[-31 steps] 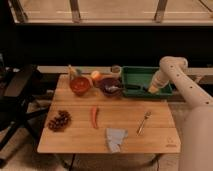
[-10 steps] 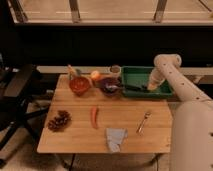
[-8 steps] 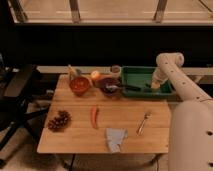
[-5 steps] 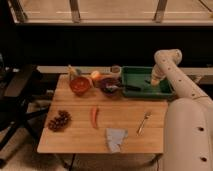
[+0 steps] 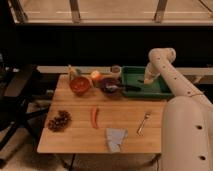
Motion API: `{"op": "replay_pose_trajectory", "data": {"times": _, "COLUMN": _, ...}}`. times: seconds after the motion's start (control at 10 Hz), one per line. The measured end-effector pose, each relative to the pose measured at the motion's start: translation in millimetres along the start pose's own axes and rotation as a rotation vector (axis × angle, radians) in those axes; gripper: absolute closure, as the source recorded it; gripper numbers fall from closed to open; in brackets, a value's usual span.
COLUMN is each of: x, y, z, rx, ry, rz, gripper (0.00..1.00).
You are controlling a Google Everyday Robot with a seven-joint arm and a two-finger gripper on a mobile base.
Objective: Wipe tray with sponge
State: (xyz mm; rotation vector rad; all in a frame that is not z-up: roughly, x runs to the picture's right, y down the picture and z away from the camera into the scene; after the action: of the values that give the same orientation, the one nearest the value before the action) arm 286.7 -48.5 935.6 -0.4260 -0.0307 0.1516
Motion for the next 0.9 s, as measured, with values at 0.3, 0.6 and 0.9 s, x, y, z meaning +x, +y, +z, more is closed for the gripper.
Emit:
{"op": "replay_pose_trajectory", "data": {"times": 0.3, "x": 5, "y": 17, "z": -1, "rx": -0.018, "ry": 0.002, "rz": -0.011, "gripper": 1.0}}
{"op": "replay_pose_trajectory", "data": {"times": 0.6, "x": 50, "y": 27, "z": -4, "rx": -0.032, "ry": 0.038, "rz": 0.074, "gripper": 1.0}}
{"op": "replay_pose_trajectory", "data": {"times": 0.9, "x": 88, "y": 19, "z": -9, "rx": -0.018, "ry": 0.082, "rz": 0.158, "gripper": 1.0}}
